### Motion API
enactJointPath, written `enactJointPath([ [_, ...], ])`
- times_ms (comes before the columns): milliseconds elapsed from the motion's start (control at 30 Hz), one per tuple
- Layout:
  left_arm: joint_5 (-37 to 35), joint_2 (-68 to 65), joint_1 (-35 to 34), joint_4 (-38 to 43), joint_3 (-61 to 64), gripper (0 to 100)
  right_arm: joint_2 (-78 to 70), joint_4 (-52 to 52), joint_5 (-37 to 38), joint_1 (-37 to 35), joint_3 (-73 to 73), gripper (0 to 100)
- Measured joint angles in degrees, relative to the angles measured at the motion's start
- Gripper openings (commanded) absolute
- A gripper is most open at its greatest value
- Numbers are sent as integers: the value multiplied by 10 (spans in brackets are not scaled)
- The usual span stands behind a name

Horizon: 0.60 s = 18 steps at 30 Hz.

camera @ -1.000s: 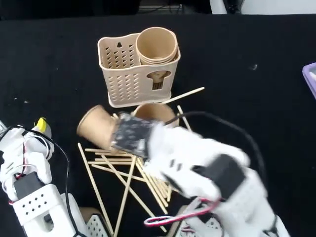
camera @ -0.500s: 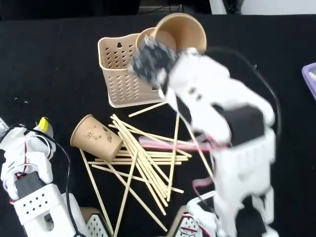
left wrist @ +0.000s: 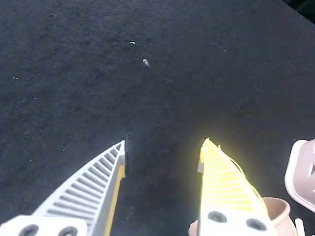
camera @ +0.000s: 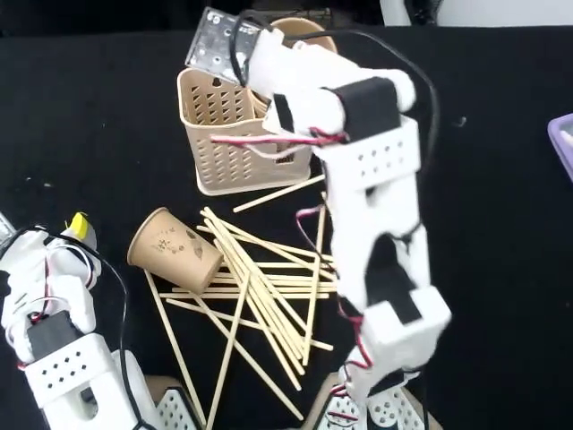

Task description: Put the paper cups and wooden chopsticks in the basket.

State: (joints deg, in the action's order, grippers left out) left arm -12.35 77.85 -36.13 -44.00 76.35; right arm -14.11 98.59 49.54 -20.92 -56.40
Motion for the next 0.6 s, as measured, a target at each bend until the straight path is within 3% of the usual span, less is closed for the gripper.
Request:
enactJointPath([
  [67, 0, 0, 0, 0, 0, 245, -31, 6, 2, 3, -37, 41],
  [233, 0, 0, 0, 0, 0, 245, -62, 7, -27, 8, -100, 298],
  [300, 0, 0, 0, 0, 0, 245, -62, 7, -55, 7, -126, 331],
  [433, 0, 0, 0, 0, 0, 245, -62, 7, -74, 11, -171, 264],
  [600, 0, 0, 0, 0, 0, 245, -54, 7, -117, 24, -226, 109],
])
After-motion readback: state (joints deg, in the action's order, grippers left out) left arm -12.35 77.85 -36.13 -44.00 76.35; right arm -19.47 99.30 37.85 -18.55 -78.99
